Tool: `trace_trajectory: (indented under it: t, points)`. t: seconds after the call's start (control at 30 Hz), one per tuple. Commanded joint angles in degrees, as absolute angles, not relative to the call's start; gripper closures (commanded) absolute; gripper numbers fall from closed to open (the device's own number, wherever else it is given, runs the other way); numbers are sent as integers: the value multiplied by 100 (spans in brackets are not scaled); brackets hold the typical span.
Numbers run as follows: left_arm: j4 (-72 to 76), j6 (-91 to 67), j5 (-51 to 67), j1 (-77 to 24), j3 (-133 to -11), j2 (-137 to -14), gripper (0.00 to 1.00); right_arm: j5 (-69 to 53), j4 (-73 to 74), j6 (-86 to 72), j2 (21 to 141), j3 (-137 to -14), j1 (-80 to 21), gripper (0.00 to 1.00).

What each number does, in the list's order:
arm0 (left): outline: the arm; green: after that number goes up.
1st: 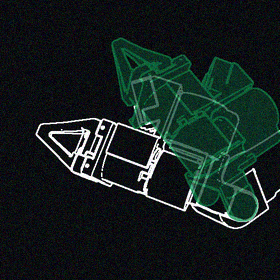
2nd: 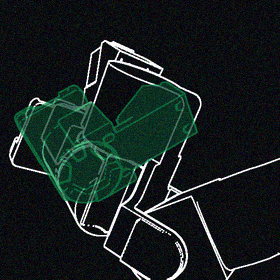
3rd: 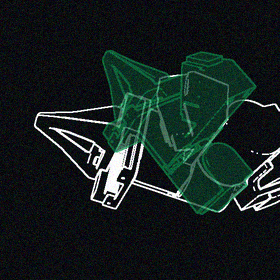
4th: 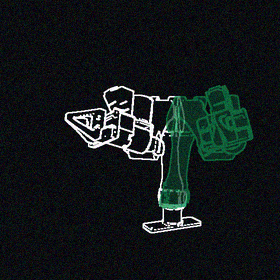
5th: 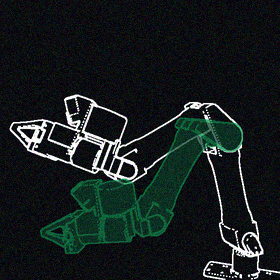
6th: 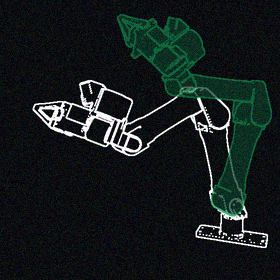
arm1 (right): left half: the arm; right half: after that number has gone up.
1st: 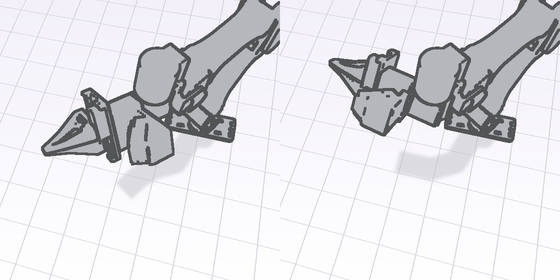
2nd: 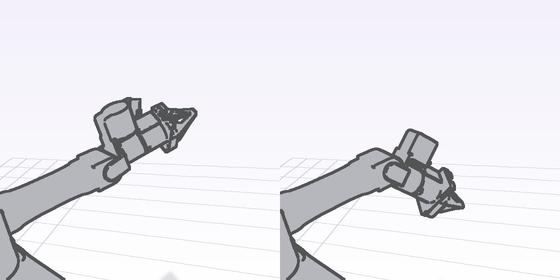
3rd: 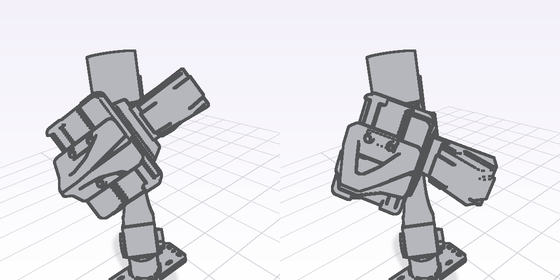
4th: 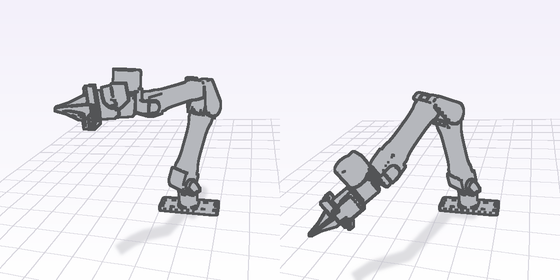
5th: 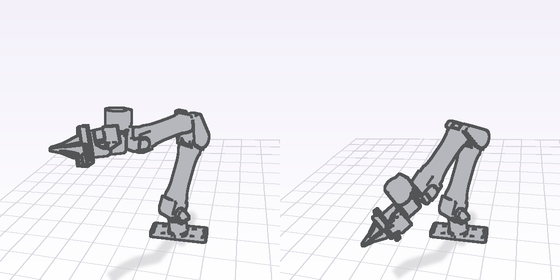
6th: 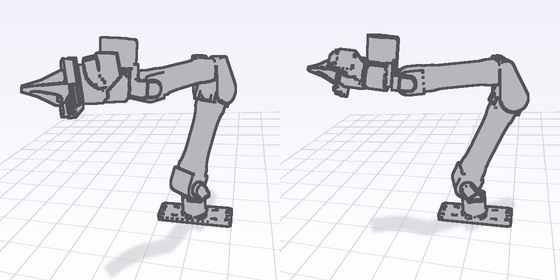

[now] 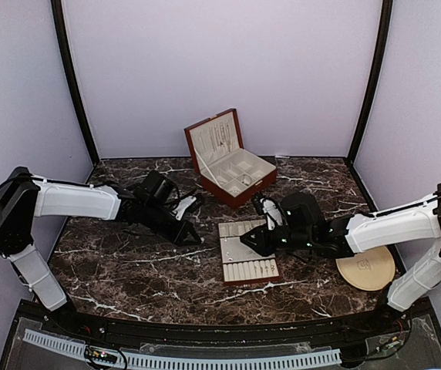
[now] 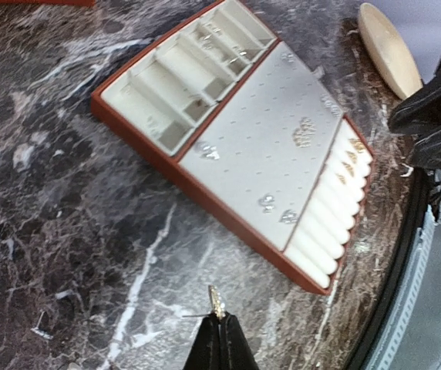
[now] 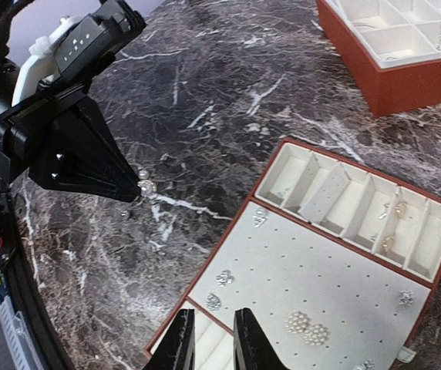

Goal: Organize the mixed jewelry
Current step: Pick up the earring from the center of the board, then pass from the left arm to the right

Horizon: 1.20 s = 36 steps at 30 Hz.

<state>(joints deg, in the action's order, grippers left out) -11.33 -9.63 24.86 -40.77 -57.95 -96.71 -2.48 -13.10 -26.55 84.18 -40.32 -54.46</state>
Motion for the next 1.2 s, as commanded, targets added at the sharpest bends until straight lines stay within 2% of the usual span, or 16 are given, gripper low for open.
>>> trace_trajectory:
  t: [0.0,0.2,0.43,0.63,1.17]
  points:
    - [-733,-870,3748,-4104,-5640,-9277,100,-1254,-1848,-2831,8250,-3966,-5484,79]
    - [-267,-1048,4864,-4265,-5535,-9139,100,-1965,-2081,-3251,7930,-3735,-5484,72]
    - [440,-1360,5908,-4325,-5382,-9132,100,-2766,-2917,-3983,7924,-3411,-5484,71]
    - [518,-1384,6142,-4385,-5385,-9182,100,-3062,-3403,-4411,8113,-3377,-5517,75]
    - [497,-1346,6268,-4534,-5399,-9224,100,-3392,-3807,-4628,8551,-3661,-5607,77]
